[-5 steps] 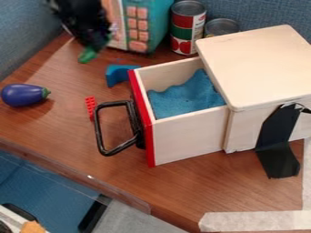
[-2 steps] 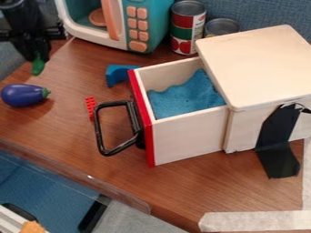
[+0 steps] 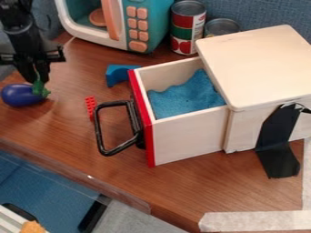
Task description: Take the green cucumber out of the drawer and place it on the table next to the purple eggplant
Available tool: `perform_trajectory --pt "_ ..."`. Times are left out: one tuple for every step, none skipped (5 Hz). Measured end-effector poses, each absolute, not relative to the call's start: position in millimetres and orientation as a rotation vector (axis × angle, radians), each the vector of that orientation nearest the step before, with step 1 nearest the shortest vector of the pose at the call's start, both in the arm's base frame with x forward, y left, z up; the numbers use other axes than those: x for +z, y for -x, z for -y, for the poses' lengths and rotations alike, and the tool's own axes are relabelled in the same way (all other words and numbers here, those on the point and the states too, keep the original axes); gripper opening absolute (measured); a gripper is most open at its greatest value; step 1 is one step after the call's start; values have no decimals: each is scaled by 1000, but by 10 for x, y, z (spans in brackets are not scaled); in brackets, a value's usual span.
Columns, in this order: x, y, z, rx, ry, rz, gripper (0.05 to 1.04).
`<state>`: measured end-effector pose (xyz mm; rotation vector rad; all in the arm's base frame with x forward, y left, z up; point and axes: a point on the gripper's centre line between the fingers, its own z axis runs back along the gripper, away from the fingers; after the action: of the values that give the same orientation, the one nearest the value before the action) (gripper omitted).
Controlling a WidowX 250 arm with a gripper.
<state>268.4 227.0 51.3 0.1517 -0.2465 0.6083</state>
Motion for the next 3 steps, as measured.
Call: perform_trajectory --pt "419 -2740 -2296 600 -117 233 250" --pt "384 -2843 -2326 579 -91 235 250" --pt "423 -3014 -2406 605 -59 244 249"
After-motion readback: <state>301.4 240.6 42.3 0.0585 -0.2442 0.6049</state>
